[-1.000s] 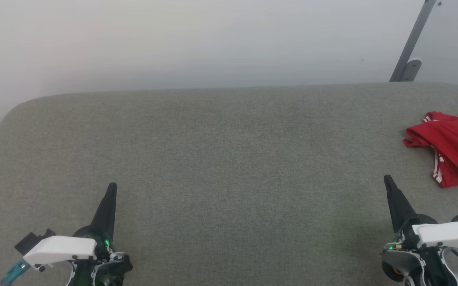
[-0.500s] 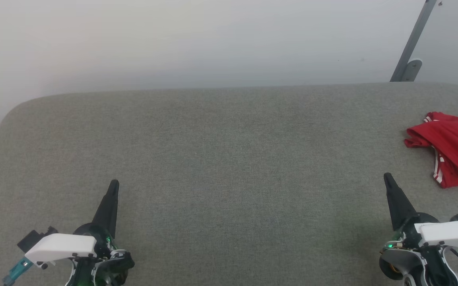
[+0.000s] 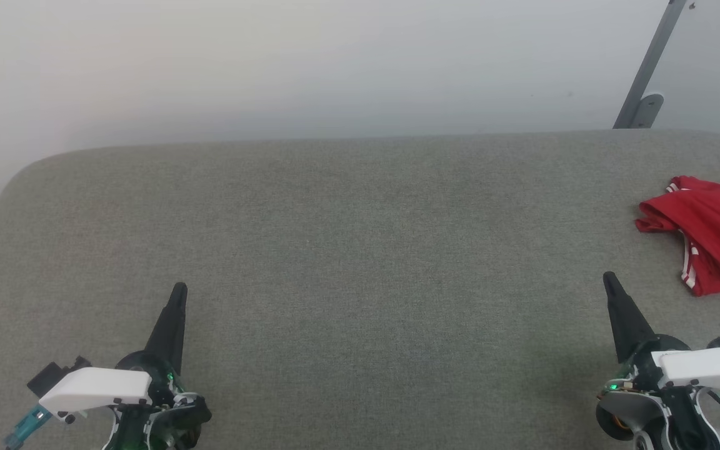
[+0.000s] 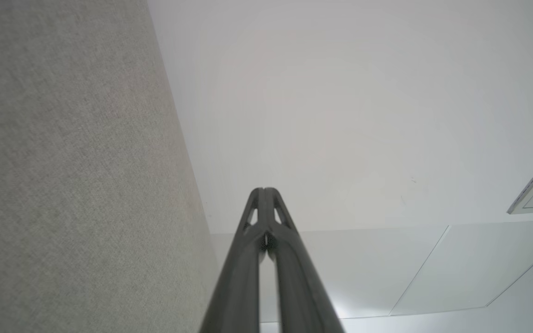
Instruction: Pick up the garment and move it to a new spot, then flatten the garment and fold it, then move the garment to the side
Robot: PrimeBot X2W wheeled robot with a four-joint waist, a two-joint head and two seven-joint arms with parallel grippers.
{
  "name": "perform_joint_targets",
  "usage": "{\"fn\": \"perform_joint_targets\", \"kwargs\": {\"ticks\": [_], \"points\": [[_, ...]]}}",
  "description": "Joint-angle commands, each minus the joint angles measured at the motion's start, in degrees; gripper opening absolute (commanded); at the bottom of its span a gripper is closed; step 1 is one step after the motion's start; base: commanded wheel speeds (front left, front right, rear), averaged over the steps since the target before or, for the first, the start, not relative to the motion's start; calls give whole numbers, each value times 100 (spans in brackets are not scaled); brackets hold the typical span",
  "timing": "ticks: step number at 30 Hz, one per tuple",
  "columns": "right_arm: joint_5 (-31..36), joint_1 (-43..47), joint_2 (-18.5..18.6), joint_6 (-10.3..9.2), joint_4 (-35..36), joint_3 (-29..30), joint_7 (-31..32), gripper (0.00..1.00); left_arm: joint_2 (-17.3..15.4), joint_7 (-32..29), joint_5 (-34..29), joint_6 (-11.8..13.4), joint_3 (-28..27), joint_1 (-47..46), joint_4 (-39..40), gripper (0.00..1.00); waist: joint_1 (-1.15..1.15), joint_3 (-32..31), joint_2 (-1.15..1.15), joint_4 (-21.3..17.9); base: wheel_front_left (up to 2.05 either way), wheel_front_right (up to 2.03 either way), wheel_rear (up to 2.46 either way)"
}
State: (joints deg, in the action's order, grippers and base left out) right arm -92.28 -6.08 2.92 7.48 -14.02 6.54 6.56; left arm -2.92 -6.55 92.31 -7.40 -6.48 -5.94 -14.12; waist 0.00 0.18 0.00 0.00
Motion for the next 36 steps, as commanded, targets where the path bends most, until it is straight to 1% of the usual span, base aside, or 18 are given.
{"fn": "perform_joint_targets", "kwargs": {"ticks": [1,36], "points": [[-24,-27,-20,2,11,7,15,0,15,-18,18,-16,-3,-65,18,0,0,0,0,0,0,0,0],[-25,-27,-20,2,10,7,13,0,15,-17,19,-16,-1,-65,18,0,0,0,0,0,0,0,0]]}}
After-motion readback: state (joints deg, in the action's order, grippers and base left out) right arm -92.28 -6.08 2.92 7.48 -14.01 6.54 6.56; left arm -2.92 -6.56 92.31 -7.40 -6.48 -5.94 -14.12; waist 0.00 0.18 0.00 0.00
